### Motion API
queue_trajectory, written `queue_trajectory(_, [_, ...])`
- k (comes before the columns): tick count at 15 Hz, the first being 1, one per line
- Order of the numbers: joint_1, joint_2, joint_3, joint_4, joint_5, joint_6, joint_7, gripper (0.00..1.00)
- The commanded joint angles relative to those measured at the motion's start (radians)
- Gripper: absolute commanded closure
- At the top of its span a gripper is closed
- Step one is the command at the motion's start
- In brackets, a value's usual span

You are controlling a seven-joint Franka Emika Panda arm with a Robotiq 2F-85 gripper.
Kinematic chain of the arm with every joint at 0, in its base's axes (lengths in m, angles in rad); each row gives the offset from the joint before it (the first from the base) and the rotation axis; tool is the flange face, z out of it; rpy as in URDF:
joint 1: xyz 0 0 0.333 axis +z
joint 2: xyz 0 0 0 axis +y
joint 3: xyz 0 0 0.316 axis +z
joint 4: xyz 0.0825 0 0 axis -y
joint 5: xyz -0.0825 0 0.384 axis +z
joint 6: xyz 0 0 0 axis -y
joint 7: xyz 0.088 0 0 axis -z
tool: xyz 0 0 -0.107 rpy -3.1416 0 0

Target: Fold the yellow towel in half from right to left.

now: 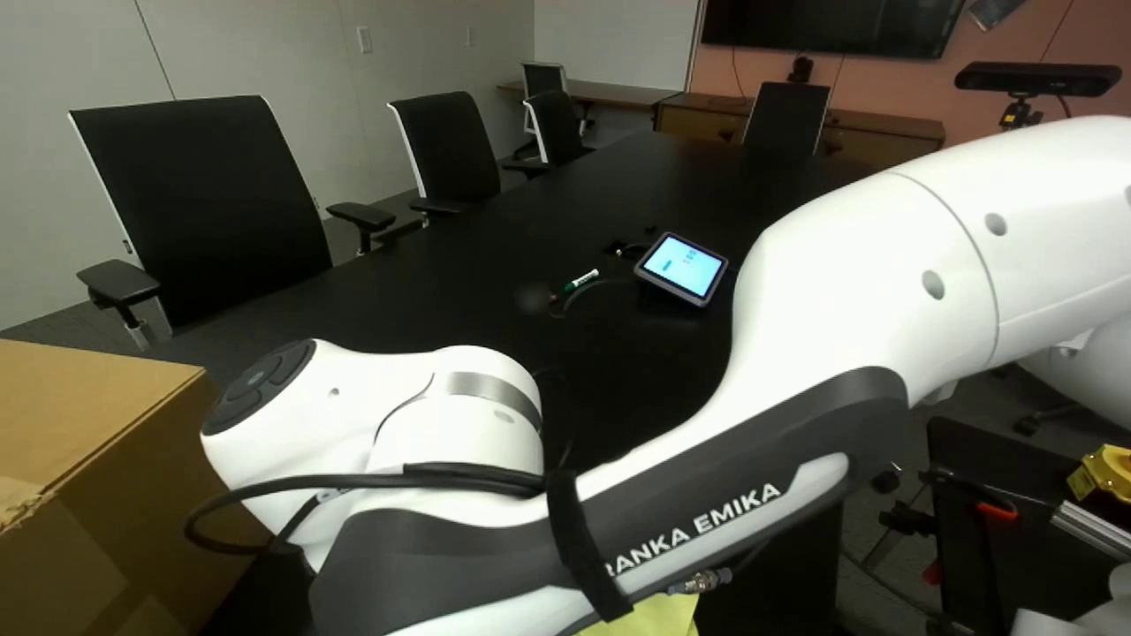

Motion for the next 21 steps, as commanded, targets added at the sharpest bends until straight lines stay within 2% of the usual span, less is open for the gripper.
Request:
queue_trajectory(1, [-0.008, -0.056, 0.001, -0.094, 0.003, 0.046, 0.024, 0.0])
queue_trajectory(13, [-0.047, -0.257, -0.001, -0.424, -0.006, 0.191, 0.051, 0.0])
queue_trajectory(21, [-0.04, -0.342, -0.005, -0.611, -0.021, 0.315, 0.048, 0.0])
